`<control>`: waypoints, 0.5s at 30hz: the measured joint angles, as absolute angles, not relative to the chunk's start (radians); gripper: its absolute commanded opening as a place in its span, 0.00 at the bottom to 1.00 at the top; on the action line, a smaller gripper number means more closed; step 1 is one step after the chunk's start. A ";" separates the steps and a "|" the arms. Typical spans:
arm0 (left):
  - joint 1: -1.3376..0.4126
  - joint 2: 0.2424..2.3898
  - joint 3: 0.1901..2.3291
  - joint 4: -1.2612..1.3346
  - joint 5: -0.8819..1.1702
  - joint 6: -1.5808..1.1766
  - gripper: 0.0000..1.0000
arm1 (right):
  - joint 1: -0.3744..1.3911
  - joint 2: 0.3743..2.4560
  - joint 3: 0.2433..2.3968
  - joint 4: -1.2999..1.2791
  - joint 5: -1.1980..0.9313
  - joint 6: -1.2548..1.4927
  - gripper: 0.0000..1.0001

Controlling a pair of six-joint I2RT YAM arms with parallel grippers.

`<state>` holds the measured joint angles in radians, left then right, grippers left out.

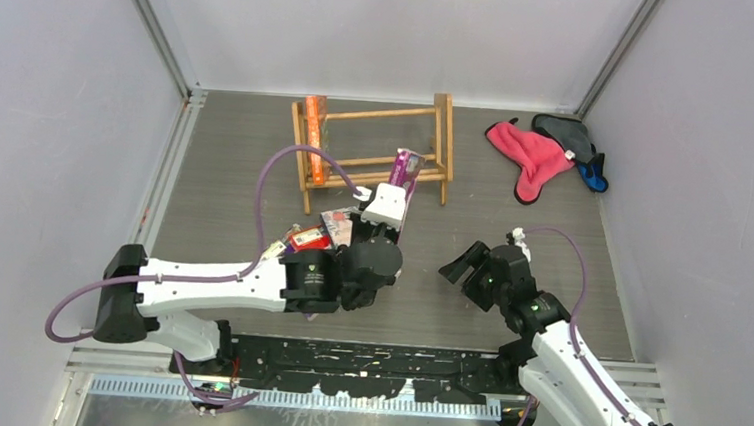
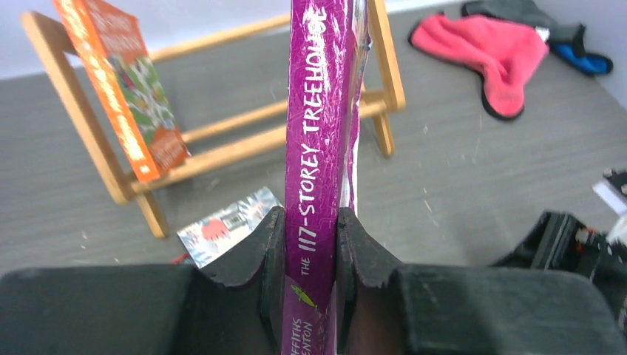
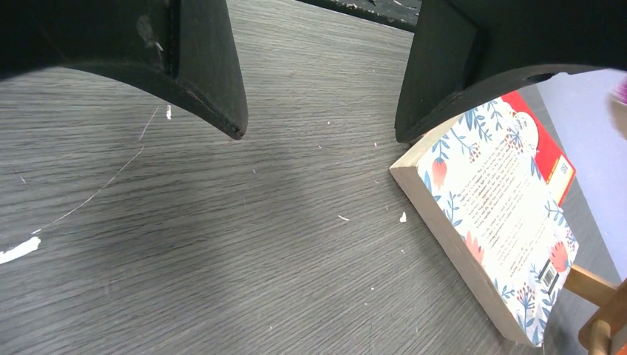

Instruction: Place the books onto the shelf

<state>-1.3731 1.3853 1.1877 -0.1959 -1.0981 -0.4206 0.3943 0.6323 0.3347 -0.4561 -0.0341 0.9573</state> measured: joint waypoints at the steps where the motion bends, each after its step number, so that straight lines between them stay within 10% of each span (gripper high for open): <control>1: -1.375 1.385 1.181 -0.128 -1.127 -0.355 0.00 | 0.394 0.635 0.338 -0.457 -0.034 0.954 0.78; 15: -1.348 1.596 1.079 1.131 -1.282 0.769 0.00 | 0.394 0.661 0.339 -0.464 -0.034 0.933 0.78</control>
